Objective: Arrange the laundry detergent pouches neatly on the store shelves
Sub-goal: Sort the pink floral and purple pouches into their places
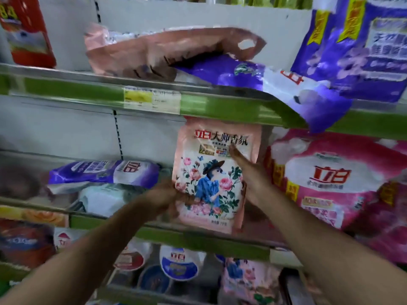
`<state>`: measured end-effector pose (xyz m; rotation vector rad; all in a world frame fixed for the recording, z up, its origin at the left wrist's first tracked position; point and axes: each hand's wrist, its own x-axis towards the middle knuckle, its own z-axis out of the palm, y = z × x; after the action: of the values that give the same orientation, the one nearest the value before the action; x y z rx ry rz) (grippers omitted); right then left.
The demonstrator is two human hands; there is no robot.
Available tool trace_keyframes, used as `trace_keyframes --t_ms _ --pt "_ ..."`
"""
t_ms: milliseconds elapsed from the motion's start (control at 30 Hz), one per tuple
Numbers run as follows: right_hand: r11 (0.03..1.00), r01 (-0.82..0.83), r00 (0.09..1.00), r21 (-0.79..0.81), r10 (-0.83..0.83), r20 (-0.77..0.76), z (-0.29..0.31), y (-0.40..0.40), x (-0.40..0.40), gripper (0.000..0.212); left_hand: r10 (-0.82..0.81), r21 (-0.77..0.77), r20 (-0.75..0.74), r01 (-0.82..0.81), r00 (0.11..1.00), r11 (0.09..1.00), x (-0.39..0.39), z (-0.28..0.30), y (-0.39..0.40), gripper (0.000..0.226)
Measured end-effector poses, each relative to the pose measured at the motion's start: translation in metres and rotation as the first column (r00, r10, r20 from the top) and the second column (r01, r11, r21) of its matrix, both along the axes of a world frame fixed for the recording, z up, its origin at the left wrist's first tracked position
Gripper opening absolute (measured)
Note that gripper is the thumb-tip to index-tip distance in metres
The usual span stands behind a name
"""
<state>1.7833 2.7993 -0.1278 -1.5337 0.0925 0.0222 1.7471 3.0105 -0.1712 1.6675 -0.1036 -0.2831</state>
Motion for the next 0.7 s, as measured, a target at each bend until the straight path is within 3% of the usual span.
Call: trace_keyframes --t_ms 133,200,300,400,533,700 --pt "0.998 0.013 0.994 -0.057 -0.006 0.109 -0.01 0.001 0.043 0.128 0.025 0.023 0.119 -0.028 0.993 0.999 0.052 -0.013 0.002 0.027" --pt "1.0 -0.001 0.988 -0.026 0.005 0.157 -0.021 -0.002 0.058 0.104 0.055 0.034 0.135 -0.06 0.989 0.998 0.072 -0.025 0.004 0.025" --pt "0.999 -0.019 0.958 0.03 0.01 0.287 -0.033 -0.004 0.077 0.061 0.062 0.017 0.183 -0.067 0.981 0.998 0.097 -0.043 0.004 0.04" --pt "0.994 -0.023 0.946 0.102 -0.012 0.324 -0.034 -0.001 0.088 0.022 0.056 -0.035 0.215 -0.049 0.975 0.998 0.117 -0.051 0.001 0.046" --pt "0.993 0.003 0.935 0.115 -0.044 0.353 -0.035 -0.002 0.108 0.02 0.026 -0.044 0.265 -0.015 0.964 0.999 0.141 -0.055 -0.008 0.048" --pt "0.985 0.074 0.901 0.153 -0.132 0.414 -0.04 0.0 0.129 0.022 0.092 -0.045 0.282 -0.083 0.955 0.996 0.162 -0.053 -0.018 0.029"
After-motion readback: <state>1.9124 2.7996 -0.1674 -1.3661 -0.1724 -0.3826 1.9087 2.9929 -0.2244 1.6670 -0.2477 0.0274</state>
